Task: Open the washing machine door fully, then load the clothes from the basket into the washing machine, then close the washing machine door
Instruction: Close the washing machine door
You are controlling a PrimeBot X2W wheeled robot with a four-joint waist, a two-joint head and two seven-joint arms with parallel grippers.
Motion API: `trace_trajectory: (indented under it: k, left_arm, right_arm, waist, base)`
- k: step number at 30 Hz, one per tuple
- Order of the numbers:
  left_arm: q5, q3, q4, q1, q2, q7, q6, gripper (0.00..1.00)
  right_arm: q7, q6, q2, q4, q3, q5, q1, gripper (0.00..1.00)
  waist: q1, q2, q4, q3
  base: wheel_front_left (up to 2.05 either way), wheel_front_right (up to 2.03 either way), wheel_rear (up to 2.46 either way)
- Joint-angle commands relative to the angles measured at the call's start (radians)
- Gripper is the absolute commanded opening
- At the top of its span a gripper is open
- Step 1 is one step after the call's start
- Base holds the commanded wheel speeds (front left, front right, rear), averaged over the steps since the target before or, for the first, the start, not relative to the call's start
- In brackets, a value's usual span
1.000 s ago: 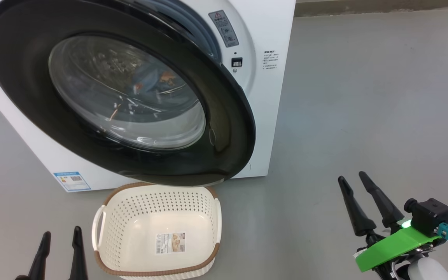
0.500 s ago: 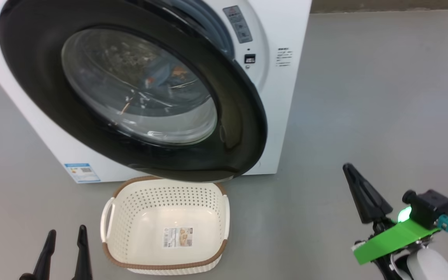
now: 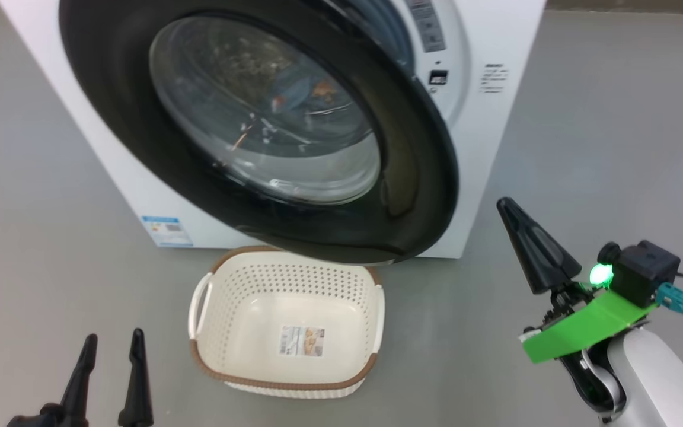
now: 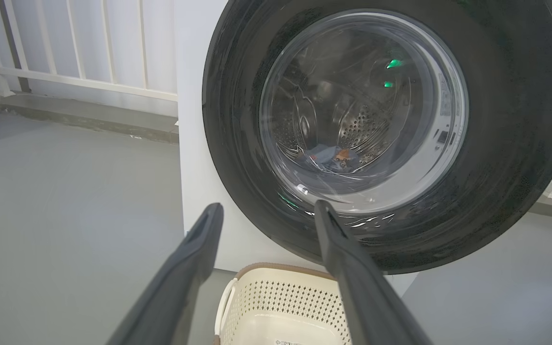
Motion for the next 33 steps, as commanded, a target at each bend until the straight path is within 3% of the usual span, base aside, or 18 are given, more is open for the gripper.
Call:
trace_trajectory:
  k: [1, 19, 33]
  left_arm:
    - [-0.005, 0.027, -0.030, -0.052, 0.012, -0.012, -0.003, 1.00]
    - [-0.019, -0.007, -0.057, -0.117, 0.000, -0.012, -0.003, 1.00]
    - [-0.018, -0.007, -0.073, -0.154, -0.004, -0.012, -0.003, 1.00]
  right_arm:
    - [-0.005, 0.002, -0.008, -0.024, 0.021, -0.006, -0.027, 0.00]
    - [-0.005, 0.002, -0.083, 0.085, 0.160, 0.006, -0.222, 0.00]
    - [-0.005, 0.002, -0.128, 0.133, 0.160, 0.016, -0.312, 0.00]
  waist:
    - [-0.0001, 0.0000, 0.025, 0.019]
    - [-0.0001, 0.0000, 0.121, 0.147]
    - [-0.0001, 0.0000, 0.133, 0.234]
  base:
    - [0.00, 0.00, 0.00]
    - [0.00, 0.00, 0.00]
    - [0.00, 0.00, 0.00]
